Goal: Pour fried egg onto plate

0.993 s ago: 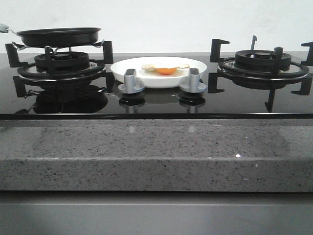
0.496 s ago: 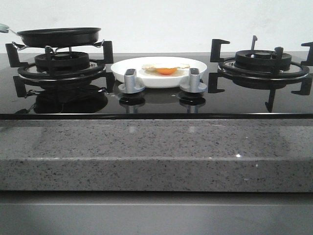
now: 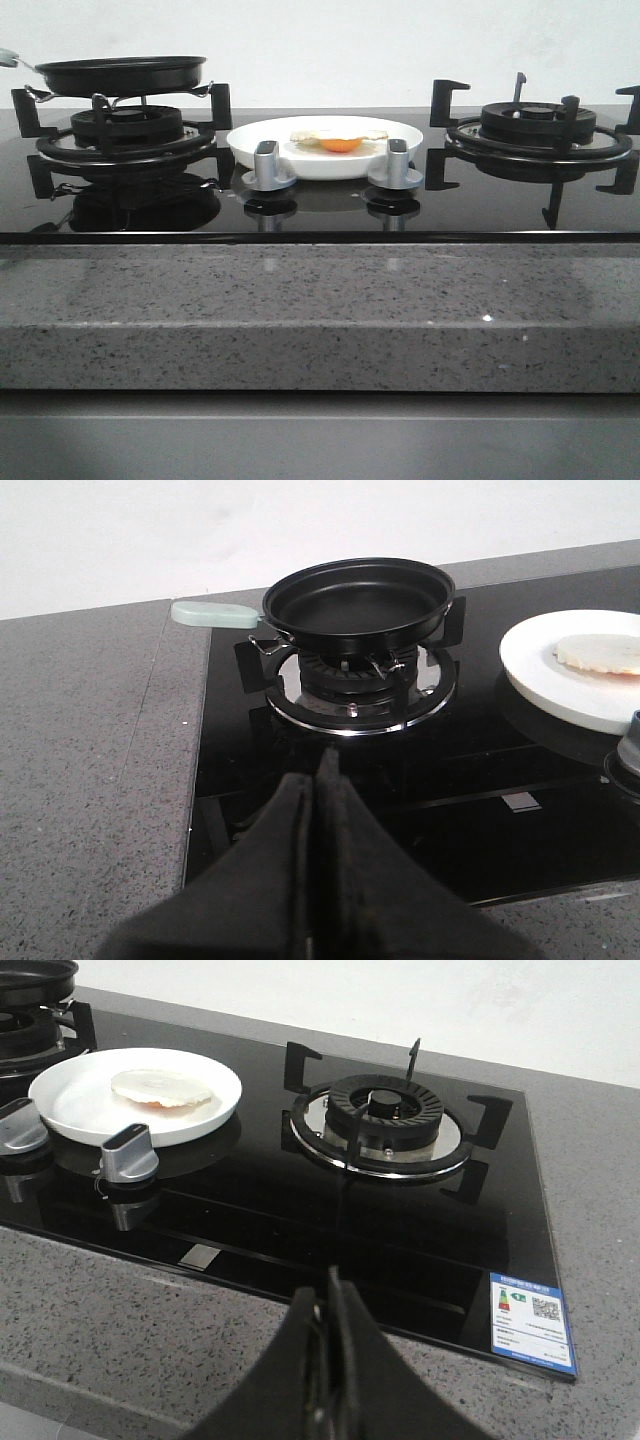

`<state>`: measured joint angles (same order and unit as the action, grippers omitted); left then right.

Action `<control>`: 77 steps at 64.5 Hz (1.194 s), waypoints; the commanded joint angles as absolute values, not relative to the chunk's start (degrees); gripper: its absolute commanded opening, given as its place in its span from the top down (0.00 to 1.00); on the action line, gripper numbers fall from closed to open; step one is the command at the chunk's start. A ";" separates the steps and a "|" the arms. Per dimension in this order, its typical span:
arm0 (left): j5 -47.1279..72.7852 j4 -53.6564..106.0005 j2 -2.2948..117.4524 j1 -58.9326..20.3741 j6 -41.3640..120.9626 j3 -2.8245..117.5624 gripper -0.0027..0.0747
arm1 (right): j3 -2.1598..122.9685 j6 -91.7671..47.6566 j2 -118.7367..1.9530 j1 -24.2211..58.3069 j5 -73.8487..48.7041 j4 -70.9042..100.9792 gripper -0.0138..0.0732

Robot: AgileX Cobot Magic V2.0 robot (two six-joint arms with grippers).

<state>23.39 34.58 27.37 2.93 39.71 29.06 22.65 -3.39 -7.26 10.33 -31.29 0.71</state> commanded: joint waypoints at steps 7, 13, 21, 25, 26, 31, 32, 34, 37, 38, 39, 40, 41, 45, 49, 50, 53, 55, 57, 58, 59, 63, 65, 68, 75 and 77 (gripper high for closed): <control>20.21 35.91 27.47 2.55 39.43 30.60 0.99 | 24.19 -3.43 -7.86 10.00 -26.30 0.69 0.92; 20.21 35.91 27.47 2.55 39.43 30.60 0.99 | 24.19 -3.43 -7.86 10.00 -26.30 0.69 0.92; 20.21 35.91 27.47 2.55 39.43 30.60 0.99 | 24.19 -3.43 -7.86 10.00 -26.30 0.69 0.92; 20.21 35.91 27.47 2.55 39.43 30.60 0.99 | 24.19 -3.43 -7.86 10.00 -26.30 0.69 0.92; 20.21 35.91 27.47 2.55 39.43 30.60 0.99 | 24.19 -3.43 -7.86 10.00 -26.30 0.69 0.92; 19.64 35.91 27.47 2.55 39.43 30.60 0.99 | 24.19 -3.43 -7.86 10.00 -26.30 0.69 0.92; 19.50 35.91 27.47 2.55 39.43 30.47 0.99 | 24.19 -3.43 -7.86 10.00 -26.30 0.69 0.92; 19.21 35.91 27.42 2.55 39.33 30.34 0.99 | 24.19 -3.43 -7.86 10.00 -26.30 0.69 0.92; 18.46 34.84 27.18 2.55 38.72 30.34 0.99 | 24.19 -3.43 -7.86 10.00 -26.30 0.69 0.92; 18.04 33.49 27.18 2.55 37.21 30.34 0.99 | 24.19 -3.43 -7.86 10.00 -26.30 0.69 0.92; 17.75 32.35 27.09 2.55 35.63 30.34 0.99 | 24.19 -3.43 -7.86 10.00 -26.30 0.69 0.92; 17.30 30.13 26.94 2.55 32.69 30.34 0.99 | 24.19 -3.43 -7.86 10.00 -26.30 0.69 0.92; 17.02 28.34 26.80 2.55 30.39 30.34 0.99 | 24.19 -3.43 -7.86 10.00 -26.30 0.69 0.92; 16.59 19.06 26.38 2.55 19.48 30.34 0.99 | 24.19 -3.43 -7.86 10.00 -26.30 0.69 0.92; 16.48 9.93 25.60 2.42 10.27 30.14 0.99 | 24.19 -3.43 -7.86 10.00 -26.30 0.69 0.92; 16.48 8.25 25.41 2.32 8.76 29.98 0.99 | 24.19 -3.43 -7.86 10.00 -26.30 0.69 0.92; 15.53 2.86 24.49 1.31 4.39 29.29 0.99 | 24.19 -3.43 -7.86 10.00 -26.30 0.69 0.92; 14.44 0.00 23.86 0.56 2.37 28.61 0.99 | 24.19 -3.43 -7.86 10.00 -26.30 0.69 0.92; 12.74 -2.31 22.98 -0.49 0.64 27.50 0.99 | 24.19 -3.43 -7.86 10.00 -26.30 0.69 0.92; 12.00 -2.94 22.58 -0.93 0.42 27.01 0.99 | 24.19 -3.43 -7.86 10.00 -26.30 0.69 0.92; 10.96 -3.12 21.99 -1.36 0.42 26.28 0.99 | 24.19 -3.43 -7.86 10.00 -26.30 0.69 0.92; 9.32 -3.12 20.18 -3.09 0.42 24.40 0.99 | 24.19 -3.43 -7.86 10.00 -26.30 0.69 0.92; 9.32 -2.65 19.26 -3.79 0.42 23.62 0.99 | 24.19 -3.43 -7.86 10.00 -26.30 0.69 0.92; 9.42 -2.20 18.06 -4.52 0.42 22.53 0.99 | 24.19 -3.43 -7.86 10.00 -26.30 0.69 0.92; 9.53 -1.48 14.42 -4.79 0.42 19.54 0.99 | 24.19 -3.43 -7.86 10.00 -26.30 0.69 0.92; 9.53 -1.11 12.80 -4.66 0.42 18.31 0.99 | 24.19 -3.43 -7.86 10.00 -26.30 0.69 0.92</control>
